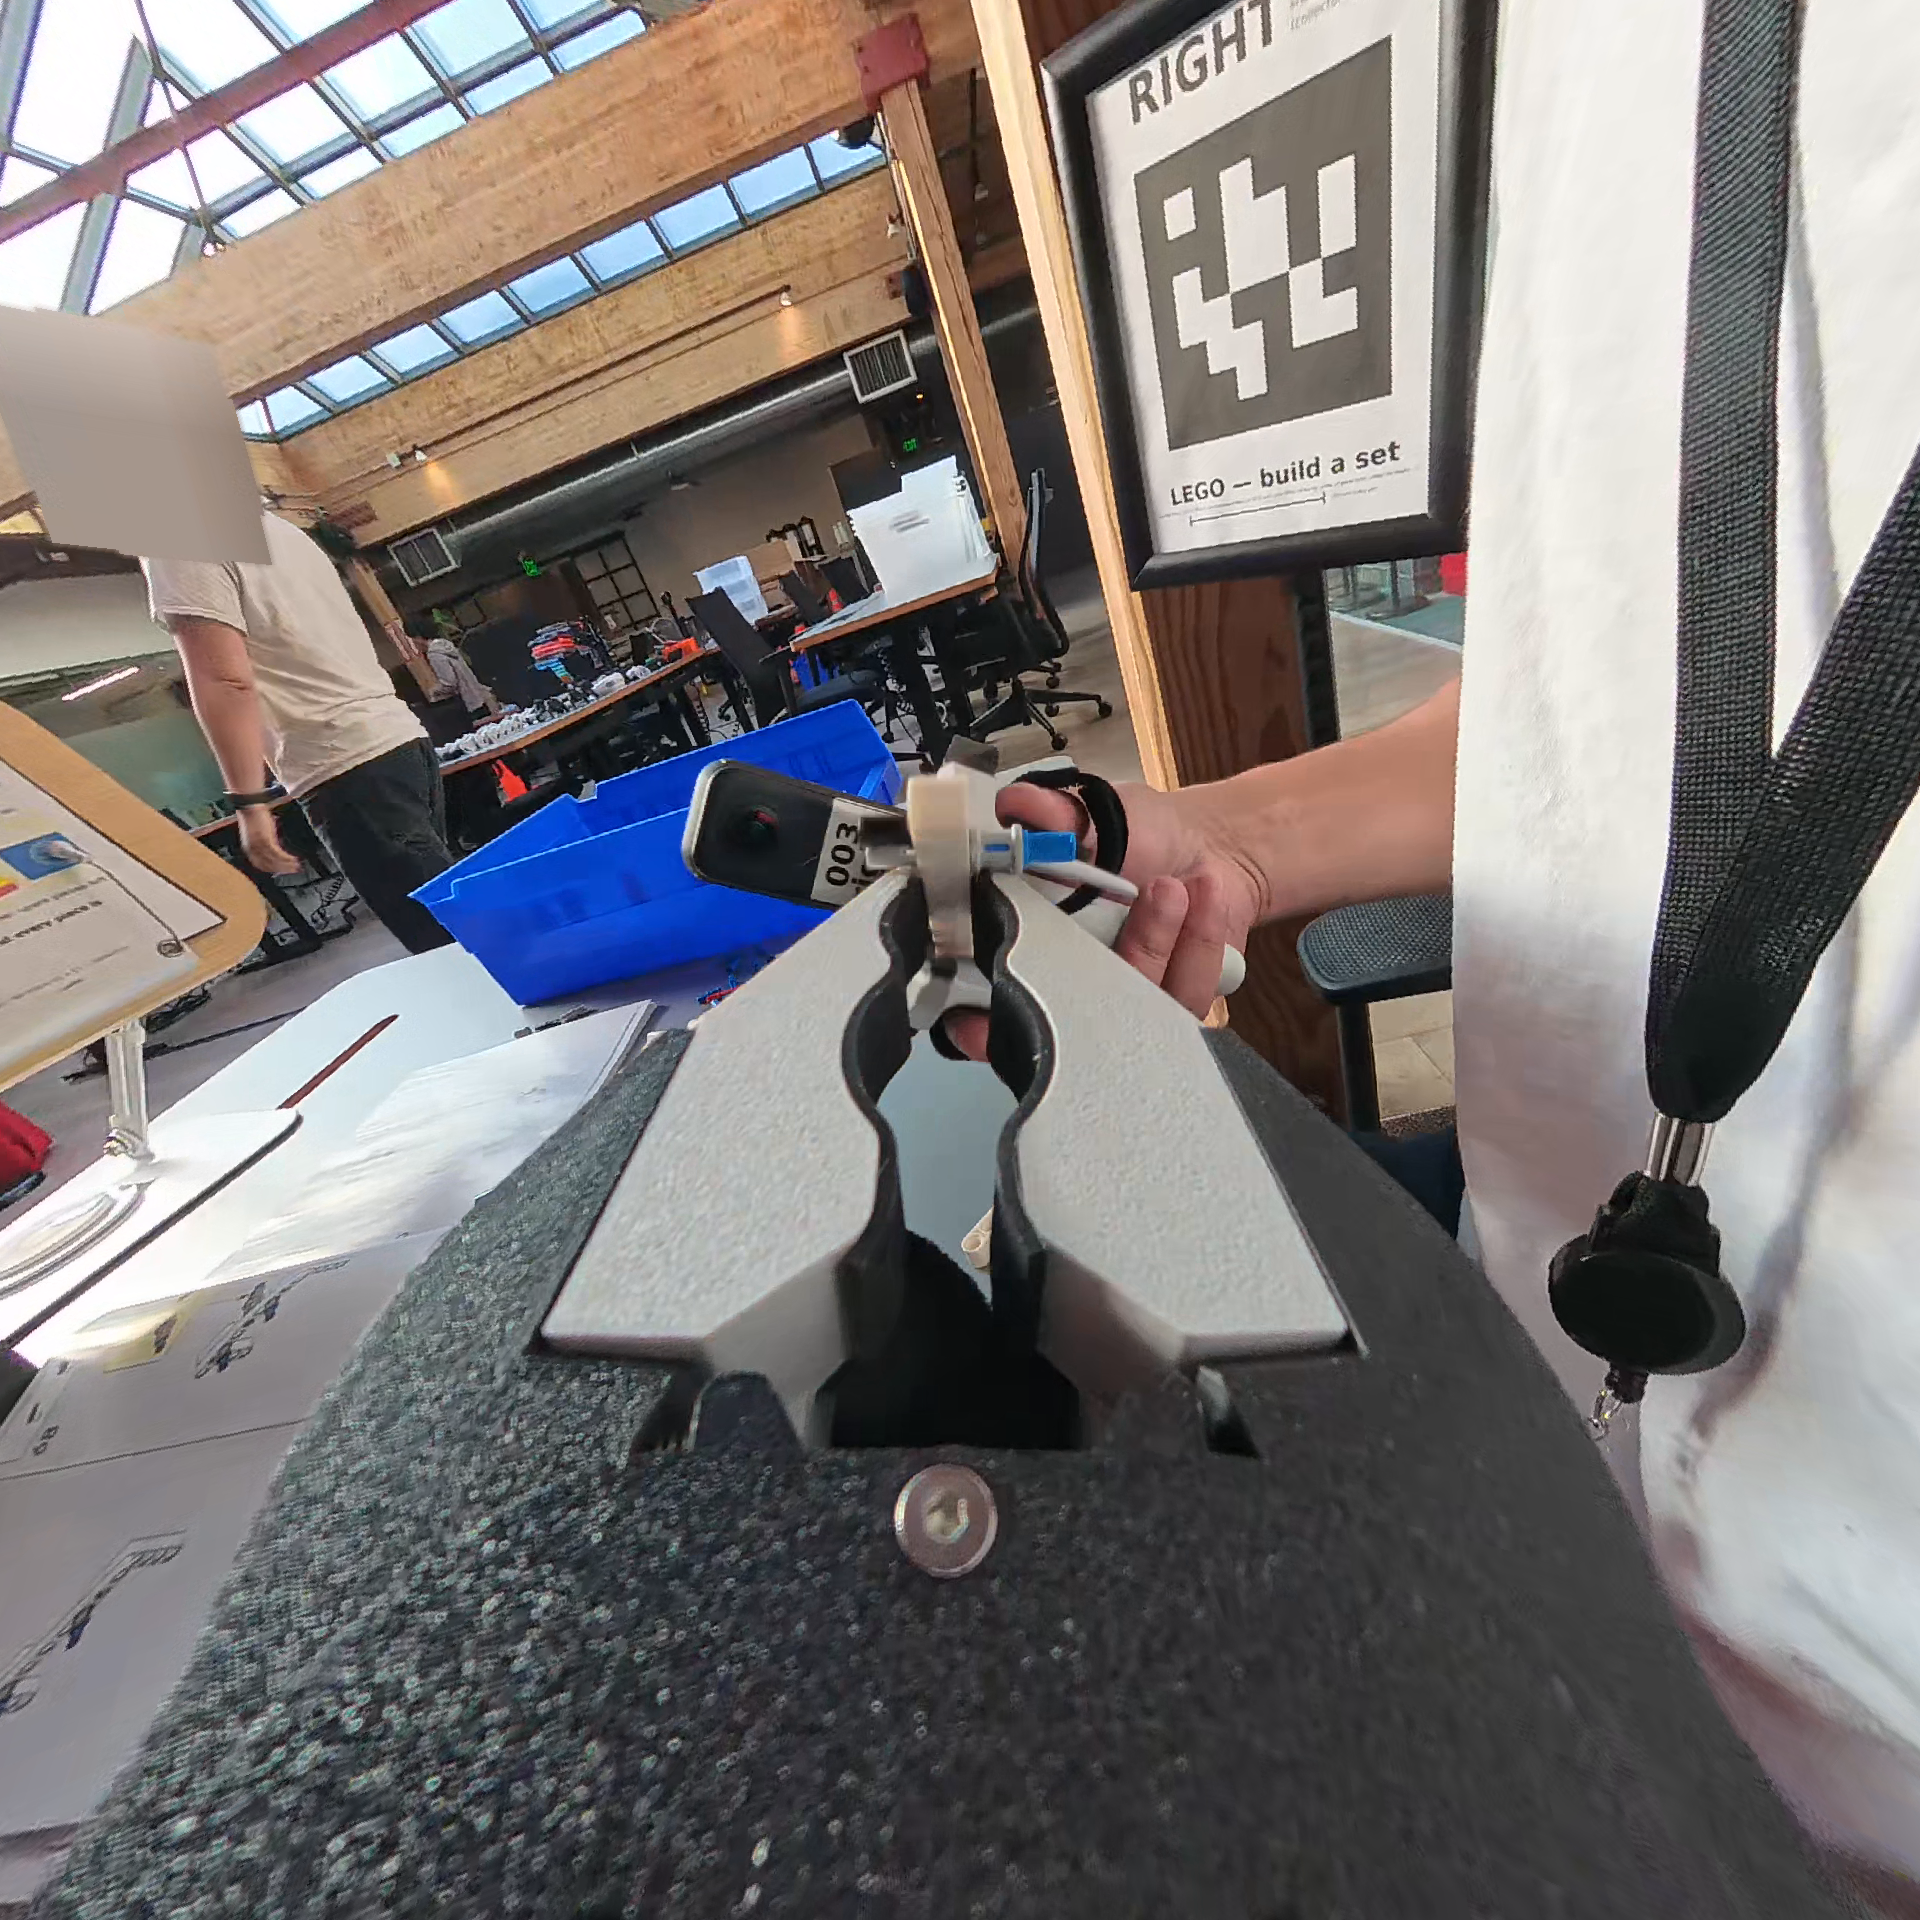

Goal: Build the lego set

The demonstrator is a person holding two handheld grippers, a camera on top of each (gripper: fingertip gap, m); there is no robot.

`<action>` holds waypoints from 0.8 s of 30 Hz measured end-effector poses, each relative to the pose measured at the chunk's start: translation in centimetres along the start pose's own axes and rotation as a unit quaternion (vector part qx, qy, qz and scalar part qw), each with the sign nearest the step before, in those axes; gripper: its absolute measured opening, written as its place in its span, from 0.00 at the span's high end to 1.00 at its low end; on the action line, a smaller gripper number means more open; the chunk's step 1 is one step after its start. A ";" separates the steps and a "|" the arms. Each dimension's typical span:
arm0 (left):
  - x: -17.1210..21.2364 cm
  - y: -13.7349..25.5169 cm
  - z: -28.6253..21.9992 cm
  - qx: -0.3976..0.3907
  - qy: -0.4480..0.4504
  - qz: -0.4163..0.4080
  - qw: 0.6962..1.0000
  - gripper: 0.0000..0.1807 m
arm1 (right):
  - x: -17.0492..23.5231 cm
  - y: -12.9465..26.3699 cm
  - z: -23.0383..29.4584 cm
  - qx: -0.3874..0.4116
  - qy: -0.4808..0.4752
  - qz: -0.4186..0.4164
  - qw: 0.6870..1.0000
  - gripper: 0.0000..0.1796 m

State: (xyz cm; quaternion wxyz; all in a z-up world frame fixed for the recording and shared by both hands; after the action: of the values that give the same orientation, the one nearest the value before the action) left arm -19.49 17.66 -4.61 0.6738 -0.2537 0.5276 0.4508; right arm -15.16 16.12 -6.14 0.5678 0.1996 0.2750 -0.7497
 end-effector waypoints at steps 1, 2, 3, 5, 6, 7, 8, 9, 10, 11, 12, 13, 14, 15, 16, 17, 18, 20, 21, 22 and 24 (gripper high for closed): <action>0.0 0.1 0.1 -0.005 0.008 0.000 1.000 0.97 | -0.1 0.2 0.2 -0.004 0.003 -0.011 1.000 0.94; 0.1 0.1 0.0 -0.006 0.020 0.005 1.000 0.97 | -0.1 0.3 0.2 -0.008 -0.001 -0.010 1.000 0.95; 0.3 0.1 0.0 -0.007 0.039 0.012 0.999 0.95 | 0.1 0.4 0.2 -0.002 0.004 -0.007 1.000 0.95; 0.7 0.1 -0.1 -0.009 0.075 0.027 0.997 0.97 | 0.1 0.7 0.4 0.005 0.019 -0.016 1.000 0.96; 1.2 0.0 -0.1 -0.013 0.096 0.042 0.994 0.97 | 0.0 1.0 0.4 0.012 0.024 -0.021 0.999 0.97; 1.7 0.0 -0.1 -0.013 0.122 0.060 0.991 0.92 | -0.1 1.5 0.2 0.036 0.042 -0.025 0.998 0.97; 2.4 -0.2 -0.1 -0.001 0.154 0.079 0.985 0.86 | -0.1 1.9 0.2 0.055 0.066 -0.027 0.996 0.97; 2.9 -0.3 -0.2 0.015 0.188 0.097 0.977 0.83 | -0.2 2.4 0.4 0.067 0.088 -0.030 0.993 0.97; 3.2 -0.3 -0.3 0.034 0.217 0.103 0.970 0.80 | -0.3 2.9 0.3 0.096 0.113 -0.028 0.989 0.97; 3.1 -0.3 -0.4 0.059 0.240 0.095 0.964 0.78 | -0.2 3.2 -0.1 0.144 0.150 -0.015 0.978 0.97; 2.8 -0.1 -0.4 0.077 0.257 0.082 0.960 0.78 | 0.0 3.5 -0.4 0.177 0.180 0.001 0.968 0.97; 2.6 -0.1 -0.2 0.087 0.268 0.074 0.957 0.78 | 0.2 3.5 -0.2 0.187 0.201 0.012 0.962 0.97; 2.5 -0.1 -0.2 0.100 0.274 0.071 0.954 0.79 | 0.4 3.5 0.1 0.193 0.217 0.021 0.957 0.97; 2.4 -0.3 -0.2 0.117 0.278 0.072 0.951 0.83 | 0.6 3.4 0.3 0.198 0.233 0.024 0.952 0.97; 2.4 -0.4 -0.3 0.132 0.279 0.074 0.948 0.86 | 0.6 3.3 0.5 0.201 0.241 0.024 0.949 0.97; 2.4 -0.6 -0.4 0.143 0.278 0.074 0.947 0.89 | 0.6 3.3 0.6 0.198 0.244 0.017 0.949 0.97; 2.4 -0.7 -0.5 0.151 0.276 0.073 0.946 0.91 | 0.8 3.2 0.7 0.192 0.243 0.017 0.951 0.97; 2.3 -0.8 -0.4 0.154 0.274 0.066 0.947 0.92 | 1.3 3.0 0.1 0.206 0.241 0.026 0.948 0.97; 2.2 -0.9 -0.4 0.155 0.275 0.063 0.947 0.92 | 1.4 3.0 0.1 0.202 0.240 0.021 0.949 0.97; 2.2 -1.0 -0.3 0.154 0.278 0.060 0.946 0.92 | 1.3 3.0 0.1 0.204 0.239 0.013 0.949 0.97; 2.2 -1.0 0.1 0.140 0.282 0.050 0.948 0.96 | 1.1 3.0 0.2 0.208 0.240 0.006 0.948 0.97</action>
State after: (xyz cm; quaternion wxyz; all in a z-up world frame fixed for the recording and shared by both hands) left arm -18.51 18.01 -6.81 0.5028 -0.2467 0.7659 0.3160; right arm -12.59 14.54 -7.22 0.4356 0.4891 0.2398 -0.7166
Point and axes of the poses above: each gripper's, where its closed fingertips meet, y back along the fingers, x out of its underside, z = x × y across the jaws, the point moved 3 cm from there along y, back along the fingers, and after that the axes turned 13 degrees about z, right-handed, at the moved point
